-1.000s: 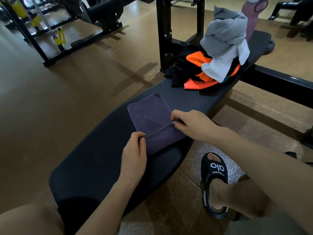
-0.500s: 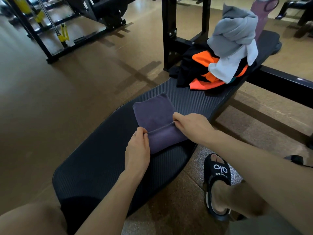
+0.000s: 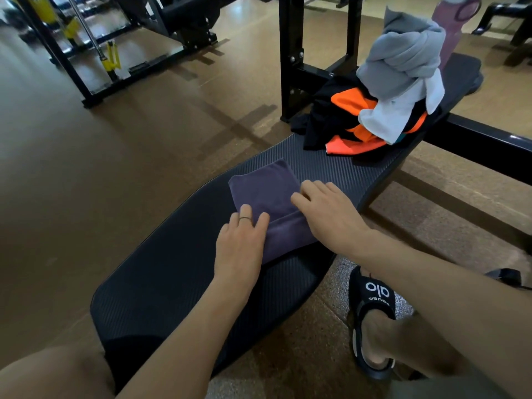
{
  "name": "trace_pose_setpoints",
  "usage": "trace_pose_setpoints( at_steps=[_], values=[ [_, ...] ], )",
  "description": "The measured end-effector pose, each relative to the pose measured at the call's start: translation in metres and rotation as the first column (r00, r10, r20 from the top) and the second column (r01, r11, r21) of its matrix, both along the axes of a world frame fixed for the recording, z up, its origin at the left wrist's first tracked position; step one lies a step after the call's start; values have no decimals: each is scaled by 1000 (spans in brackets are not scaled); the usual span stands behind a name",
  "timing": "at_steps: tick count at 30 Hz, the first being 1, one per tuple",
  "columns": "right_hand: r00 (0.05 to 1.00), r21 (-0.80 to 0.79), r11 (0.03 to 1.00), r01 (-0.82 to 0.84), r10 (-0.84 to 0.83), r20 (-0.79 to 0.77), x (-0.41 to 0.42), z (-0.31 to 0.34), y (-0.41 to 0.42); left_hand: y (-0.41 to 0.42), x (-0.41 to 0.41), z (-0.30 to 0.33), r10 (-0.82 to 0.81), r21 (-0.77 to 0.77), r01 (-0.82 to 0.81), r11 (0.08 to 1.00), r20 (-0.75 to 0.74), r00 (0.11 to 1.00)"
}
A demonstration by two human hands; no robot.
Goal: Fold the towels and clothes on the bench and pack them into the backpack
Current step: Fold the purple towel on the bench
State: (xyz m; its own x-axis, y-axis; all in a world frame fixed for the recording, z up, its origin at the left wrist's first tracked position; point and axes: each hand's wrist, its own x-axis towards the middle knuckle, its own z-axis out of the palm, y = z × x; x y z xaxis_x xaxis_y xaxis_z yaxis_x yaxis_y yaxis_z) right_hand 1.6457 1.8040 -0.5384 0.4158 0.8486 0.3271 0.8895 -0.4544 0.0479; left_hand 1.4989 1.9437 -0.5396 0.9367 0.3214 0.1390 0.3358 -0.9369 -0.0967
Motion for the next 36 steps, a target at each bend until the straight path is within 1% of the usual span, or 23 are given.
trace_pose_setpoints(
  at_steps=[2,3,5,7,9,11,13,15,17,19,21,23,25,28,30,31,33,36],
  values=[
    [996,24,996,-81,79,45,-7,11,0,5,4,-2,-160,62,161,985,-14,987],
    [991,17,992,-128,127,37,-10,14,0,7,5,-3,-213,73,214,974,-11,977],
    [979,-39,979,-200,197,-59,-14,13,-4,10,5,-5,-255,51,254,966,12,967],
    [969,-148,969,-200,172,-178,-15,8,-8,12,1,-4,-272,2,272,962,31,962],
    [960,-213,959,-188,134,-247,-12,6,-14,14,-6,-1,-293,-58,295,954,47,955],
    [956,-242,952,-186,119,-268,-9,7,-18,15,-13,3,-293,-141,293,946,19,956],
    [957,-244,954,-175,107,-269,-8,7,-19,18,-17,3,-296,-158,290,944,-14,955],
    [963,-231,960,-161,102,-248,-7,3,-17,22,-17,2,-274,-171,269,948,-7,962],
    [971,-165,976,-143,106,-216,-4,2,-14,23,-14,3,-257,-177,254,951,4,966],
    [971,-87,989,-121,100,-216,0,5,-11,22,-12,5,-227,-202,232,951,47,973],
    [963,-16,996,-91,83,-256,4,10,-9,23,-12,10,-133,-331,166,929,120,984],
    [949,40,998,-56,65,-309,7,16,-6,27,-12,15,-4,-532,89,842,159,987],
    [921,73,997,-19,46,-387,11,19,-3,31,-11,17,92,-675,45,737,166,982],
    [845,87,994,67,-10,-535,17,16,-2,36,-10,13,218,-813,-27,582,124,968],
    [773,71,990,119,-47,-632,21,13,-2,35,-8,8,276,-844,-61,533,105,955],
    [751,71,988,135,-55,-658,23,12,0,35,-6,6,298,-846,-70,529,107,948],
    [735,68,985,156,-70,-675,25,9,4,33,-4,2,329,-840,-87,536,113,937],
    [751,1,985,174,-132,-647,25,2,11,32,1,-1,325,-806,-105,582,112,939]
  ],
)
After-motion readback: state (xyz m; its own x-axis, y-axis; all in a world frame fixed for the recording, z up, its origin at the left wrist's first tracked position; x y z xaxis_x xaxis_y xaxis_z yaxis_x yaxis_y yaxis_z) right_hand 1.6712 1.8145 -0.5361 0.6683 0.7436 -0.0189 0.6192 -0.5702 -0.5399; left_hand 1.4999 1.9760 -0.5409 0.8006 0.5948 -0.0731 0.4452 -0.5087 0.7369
